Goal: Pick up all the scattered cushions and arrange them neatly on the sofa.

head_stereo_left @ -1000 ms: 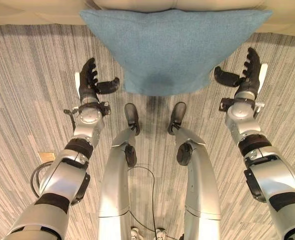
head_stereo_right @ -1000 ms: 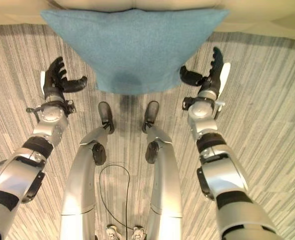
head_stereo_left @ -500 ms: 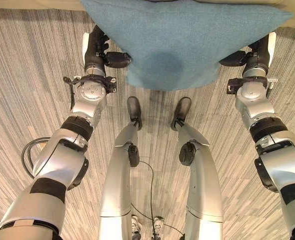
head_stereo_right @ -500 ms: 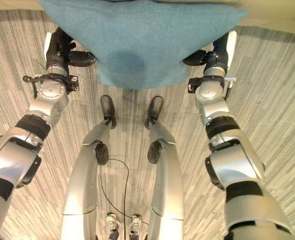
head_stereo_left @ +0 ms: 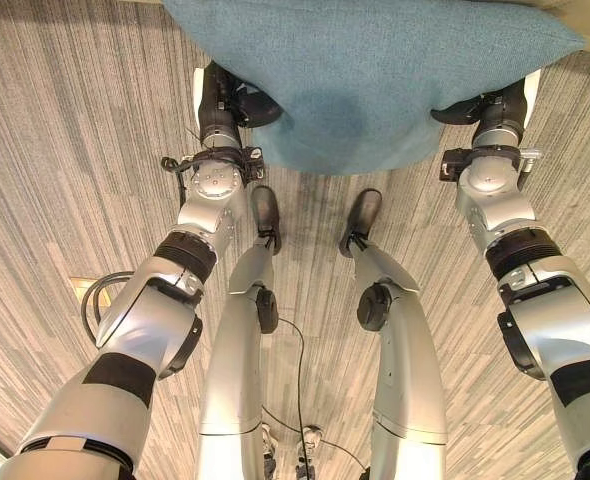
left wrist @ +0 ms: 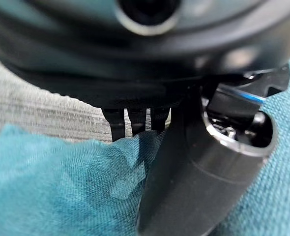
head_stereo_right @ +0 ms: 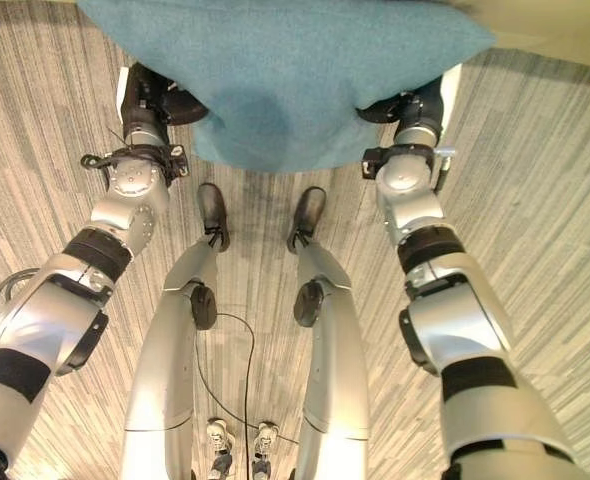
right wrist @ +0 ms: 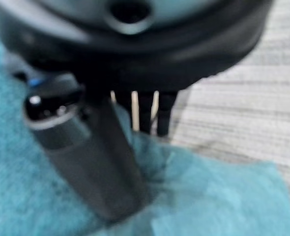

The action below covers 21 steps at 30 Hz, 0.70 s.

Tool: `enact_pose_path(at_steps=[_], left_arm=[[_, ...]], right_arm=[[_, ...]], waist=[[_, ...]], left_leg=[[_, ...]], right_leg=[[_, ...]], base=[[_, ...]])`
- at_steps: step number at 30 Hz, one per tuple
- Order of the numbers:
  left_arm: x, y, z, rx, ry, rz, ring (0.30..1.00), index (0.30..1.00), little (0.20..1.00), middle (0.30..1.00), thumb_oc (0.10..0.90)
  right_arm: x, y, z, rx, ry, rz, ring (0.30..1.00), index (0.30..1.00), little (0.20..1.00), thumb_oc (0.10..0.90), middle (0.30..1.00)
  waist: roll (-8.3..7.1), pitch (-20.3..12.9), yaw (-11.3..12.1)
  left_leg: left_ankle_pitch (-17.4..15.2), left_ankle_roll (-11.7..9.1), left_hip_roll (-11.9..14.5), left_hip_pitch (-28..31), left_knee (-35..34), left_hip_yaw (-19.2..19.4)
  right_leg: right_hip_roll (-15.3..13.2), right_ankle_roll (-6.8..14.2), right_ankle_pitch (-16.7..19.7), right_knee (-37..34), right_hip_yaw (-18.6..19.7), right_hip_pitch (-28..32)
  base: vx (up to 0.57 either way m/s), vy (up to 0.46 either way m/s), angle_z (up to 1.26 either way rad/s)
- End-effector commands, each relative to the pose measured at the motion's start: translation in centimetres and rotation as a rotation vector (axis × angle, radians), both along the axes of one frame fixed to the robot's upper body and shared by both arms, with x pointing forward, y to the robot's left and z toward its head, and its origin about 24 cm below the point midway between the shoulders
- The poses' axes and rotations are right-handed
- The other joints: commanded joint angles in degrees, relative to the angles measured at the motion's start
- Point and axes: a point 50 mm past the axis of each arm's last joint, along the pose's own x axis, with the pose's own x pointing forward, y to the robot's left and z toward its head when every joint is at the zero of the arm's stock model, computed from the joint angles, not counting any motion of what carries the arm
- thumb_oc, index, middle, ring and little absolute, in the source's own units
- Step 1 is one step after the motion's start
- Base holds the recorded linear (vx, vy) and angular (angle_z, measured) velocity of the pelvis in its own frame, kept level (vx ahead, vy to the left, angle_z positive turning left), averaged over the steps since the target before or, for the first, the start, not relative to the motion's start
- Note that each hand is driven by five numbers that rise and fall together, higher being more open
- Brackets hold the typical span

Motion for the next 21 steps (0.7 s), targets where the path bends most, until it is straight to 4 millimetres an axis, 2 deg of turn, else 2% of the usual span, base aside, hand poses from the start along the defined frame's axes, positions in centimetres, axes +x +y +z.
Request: enact_pose_path(at_steps=[1, 4, 5, 6, 7, 9, 10, 12, 13, 14, 15, 18, 19, 20, 21], left_arm=[[-2.1, -5.1, -1.0, -0.098, -0.148, -0.214, 0.300, 0.300, 0.300, 0.300, 0.400], [-2.6, -4.5, -2.1, -0.105, -0.152, -0.212, 0.300, 0.300, 0.300, 0.300, 0.400], [-2.9, -4.2, -2.9, -0.099, -0.149, -0.210, 0.300, 0.300, 0.300, 0.300, 0.400], [-2.9, -4.2, -3.0, -0.098, -0.146, -0.210, 0.300, 0.300, 0.300, 0.300, 0.400], [-3.3, -3.8, -4.3, -0.089, -0.129, -0.209, 0.300, 0.300, 0.300, 0.300, 0.400], [-3.9, -3.7, -5.9, -0.094, -0.105, -0.217, 0.300, 0.300, 0.300, 0.300, 0.400], [-3.9, -3.7, -6.0, -0.094, -0.102, -0.217, 0.300, 0.300, 0.300, 0.300, 0.400], [-4.8, -3.7, -8.2, -0.120, -0.059, -0.233, 0.300, 0.300, 0.300, 0.300, 0.400], [-4.8, -3.7, -8.2, -0.120, -0.058, -0.232, 0.300, 0.300, 0.300, 0.300, 0.400], [-5.5, -3.6, -9.5, -0.137, -0.036, -0.243, 0.300, 0.300, 0.300, 0.300, 0.400], [-5.5, -3.6, -9.5, -0.137, -0.036, -0.243, 0.300, 0.300, 0.300, 0.300, 0.400], [-6.6, -3.6, -11.6, -0.167, 0.009, -0.254, 0.300, 0.300, 0.300, 0.300, 0.400], [-7.4, -3.3, -13.1, -0.178, 0.037, -0.252, 0.300, 0.300, 0.300, 0.300, 0.400], [-8.1, -3.2, -13.9, -0.155, 0.052, -0.259, 0.300, 0.300, 0.300, 0.300, 0.400], [-8.2, -3.2, -14.0, -0.155, 0.055, -0.259, 0.300, 0.300, 0.300, 0.300, 0.400]], right_arm=[[-1.2, 9.7, 1.1, 0.002, -0.210, 0.342, 0.300, 0.300, 0.300, 0.400, 0.300], [-1.6, 9.4, -0.4, 0.041, -0.210, 0.358, 0.300, 0.300, 0.300, 0.400, 0.300], [-1.9, 9.0, -1.7, 0.072, -0.199, 0.363, 0.300, 0.300, 0.300, 0.400, 0.300], [-1.9, 9.0, -1.8, 0.074, -0.196, 0.362, 0.300, 0.300, 0.300, 0.400, 0.300], [-2.4, 8.9, -3.3, 0.096, -0.183, 0.380, 0.300, 0.300, 0.300, 0.400, 0.300], [-2.9, 8.8, -5.0, 0.096, -0.155, 0.396, 0.300, 0.300, 0.300, 0.400, 0.300], [-3.0, 8.8, -5.2, 0.097, -0.151, 0.395, 0.300, 0.300, 0.300, 0.400, 0.300], [-3.8, 8.6, -7.5, 0.089, -0.109, 0.409, 0.300, 0.300, 0.300, 0.400, 0.300], [-3.8, 8.6, -7.5, 0.089, -0.108, 0.409, 0.300, 0.300, 0.300, 0.400, 0.300], [-4.5, 8.4, -9.1, 0.070, -0.075, 0.410, 0.300, 0.300, 0.300, 0.400, 0.300], [-4.5, 8.4, -9.1, 0.070, -0.075, 0.410, 0.300, 0.300, 0.300, 0.400, 0.300], [-5.9, 8.5, -11.2, 0.043, -0.037, 0.435, 0.300, 0.300, 0.300, 0.400, 0.300], [-6.8, 8.3, -13.1, 0.051, 0.008, 0.443, 0.300, 0.300, 0.300, 0.400, 0.300], [-7.4, 7.9, -14.1, 0.045, 0.034, 0.444, 0.300, 0.300, 0.300, 0.400, 0.300], [-7.5, 7.9, -14.1, 0.046, 0.036, 0.443, 0.300, 0.300, 0.300, 0.400, 0.300]], waist=[[1.31, -12.89, -1.61], [1.29, -13.31, -1.82], [1.30, -13.46, -2.04], [1.25, -13.26, -2.01], [1.05, -13.22, -2.26], [0.87, -12.96, -2.47], [0.87, -12.79, -2.48], [0.52, -12.57, -2.41], [0.52, -12.50, -2.40], [0.13, -12.41, -2.27], [0.13, -12.33, -2.26], [-0.46, -12.61, -2.12], [-0.59, -12.56, -1.87], [-0.69, -12.86, -1.64], [-0.69, -12.72, -1.62]], left_leg=[[-3.03, -0.81, -0.63, 0.74, -1.36, -4.38], [-2.64, -1.09, -0.57, 4.39, -3.88, -4.61], [-2.40, -1.38, -0.53, 7.23, -5.48, -4.65], [-2.28, -1.39, -0.54, 7.84, -5.81, -4.67], [-1.99, -1.96, -0.30, 11.31, -7.97, -4.75], [-1.63, -2.48, -0.21, 15.22, -10.14, -5.25], [-1.51, -2.50, -0.22, 15.81, -10.47, -5.29], [-0.67, -3.49, -0.19, 22.94, -14.32, -5.82], [-0.65, -3.49, -0.19, 23.07, -14.39, -5.82], [-0.20, -3.96, -0.35, 28.16, -16.81, -6.06], [-0.18, -3.96, -0.35, 28.28, -16.86, -6.06], [0.44, -4.71, -0.44, 35.92, -19.83, -6.28], [0.94, -5.01, -0.17, 41.58, -22.16, -6.57], [1.22, -5.26, -0.11, 44.36, -23.21, -6.63], [1.28, -5.28, -0.09, 44.78, -23.40, -6.65]], right_leg=[[2.11, 9.48, -3.28, -2.48, 3.13, 5.20], [2.34, 9.65, -2.78, -4.16, 2.59, 8.70], [2.47, 9.64, -2.44, -5.72, 2.22, 11.49], [2.50, 9.63, -2.33, -6.03, 2.16, 12.09], [2.52, 9.62, -1.92, -8.11, 1.84, 15.43], [2.53, 9.70, -1.37, -10.35, 1.54, 19.36], [2.55, 9.70, -1.28, -10.64, 1.48, 19.94], [2.35, 9.72, -0.89, -14.10, 0.90, 26.26], [2.35, 9.72, -0.88, -14.15, 0.90, 26.38], [2.38, 9.70, -0.60, -16.38, 0.35, 30.96], [2.39, 9.70, -0.59, -16.43, 0.34, 31.09], [2.72, 9.58, -0.66, -19.40, -0.73, 38.44], [2.86, 9.50, -0.53, -21.55, -1.61, 43.73], [3.04, 9.49, -0.57, -22.75, -2.08, 46.52], [3.08, 9.49, -0.53, -22.95, -2.12, 46.95]], base=[[0.00, 0.000, 0.00], [-0.01, 0.006, 0.00], [-0.04, 0.002, 0.02], [-0.04, -0.017, 0.07], [-0.03, -0.022, 0.08], [-0.01, -0.017, 0.04], [-0.02, -0.052, -0.01], [-0.02, -0.054, -0.04], [-0.03, -0.052, -0.03], [-0.02, -0.038, -0.02], [-0.02, -0.059, -0.03], [0.02, -0.067, 0.03], [0.08, -0.105, 0.04], [0.07, -0.084, 0.04], [0.08, -0.064, 0.08]])
